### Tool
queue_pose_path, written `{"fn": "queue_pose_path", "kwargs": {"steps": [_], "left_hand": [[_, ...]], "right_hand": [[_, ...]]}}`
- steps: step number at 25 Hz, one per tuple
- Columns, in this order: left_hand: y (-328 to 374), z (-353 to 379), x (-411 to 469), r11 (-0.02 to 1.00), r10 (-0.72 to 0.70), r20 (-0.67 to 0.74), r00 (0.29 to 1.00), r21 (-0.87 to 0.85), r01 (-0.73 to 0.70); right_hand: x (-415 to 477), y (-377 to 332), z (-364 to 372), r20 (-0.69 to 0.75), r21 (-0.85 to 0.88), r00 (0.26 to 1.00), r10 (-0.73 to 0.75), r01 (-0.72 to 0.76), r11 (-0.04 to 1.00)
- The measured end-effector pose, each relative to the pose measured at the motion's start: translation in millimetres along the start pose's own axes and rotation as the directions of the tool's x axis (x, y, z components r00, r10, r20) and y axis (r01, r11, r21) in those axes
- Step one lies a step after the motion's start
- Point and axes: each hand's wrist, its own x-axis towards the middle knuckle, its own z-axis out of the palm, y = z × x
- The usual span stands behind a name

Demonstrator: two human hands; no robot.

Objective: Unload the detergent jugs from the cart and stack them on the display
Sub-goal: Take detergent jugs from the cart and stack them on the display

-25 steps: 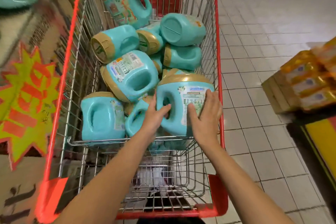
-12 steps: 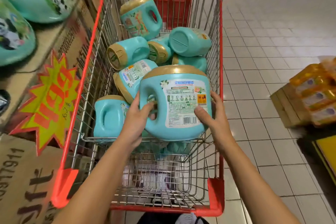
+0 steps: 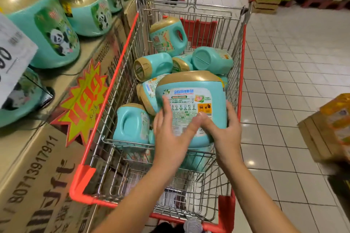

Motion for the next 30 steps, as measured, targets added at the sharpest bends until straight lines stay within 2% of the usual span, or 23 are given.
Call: {"fn": "queue_pose_path", "kwargs": {"steps": [3,6,9,12,13,16,18,20,23,27,30], "left_hand": [[7.1,5.4,2.0,0.998,-0.065,-0.044,0.997,0.024,0.066],[7.3,1.0,6.1,0.996,-0.050,-0.079,0.996,0.068,0.056],[8.0,0.5,6.1,0.998,-0.023,-0.072,0.997,-0.062,0.019],[8.8,-1.2,3.6,0.981,0.025,-0.043,0.999,-0.192,-0.033],[8.2,-1.6,2.7,0.965,0.031,-0.019,0.999,-0.258,-0.034],[5.2,-2.8,-0.1,0.899,0.038,0.116,0.993,-0.437,0.017],[6.1,-6.6,0.3,0.888,0.038,0.180,0.983,-0.457,0.049],[9.3,-14.7,1.5,0.920,0.038,0.192,0.981,-0.391,0.041],[15.7,-28.9,1.8,0.978,0.046,0.162,0.986,-0.207,-0.012],[19.8,-37.0,-5.2,0.969,0.080,0.137,0.987,-0.244,-0.045],[23.4,-35.8,-2.7,0.966,0.019,0.036,0.999,-0.260,-0.009]], "right_hand": [[-4.4,-5.0,0.5,0.106,-0.011,0.994,0.013,-0.012,1.000],[-8.0,-7.7,-6.4,0.170,0.023,0.985,-0.026,0.022,0.999],[-4.1,-12.0,-9.3,0.177,0.097,0.984,0.013,-0.031,0.995],[4.7,-20.0,-12.2,0.167,0.304,0.979,0.117,-0.164,0.938],[7.9,-22.1,-13.4,0.193,0.325,0.972,0.132,-0.190,0.926],[13.7,-27.7,-14.9,0.393,0.344,0.901,0.187,-0.332,0.878],[14.3,-31.4,-15.0,0.488,0.335,0.847,0.208,-0.402,0.852],[12.5,-32.4,-12.6,0.492,0.326,0.854,0.167,-0.358,0.875],[8.1,-30.4,-5.3,0.406,0.337,0.908,0.106,-0.256,0.906],[-0.9,-29.2,3.4,0.190,0.200,0.982,0.023,-0.061,0.978],[-13.5,-23.6,15.3,0.160,0.069,0.985,-0.071,0.060,0.996]]}}
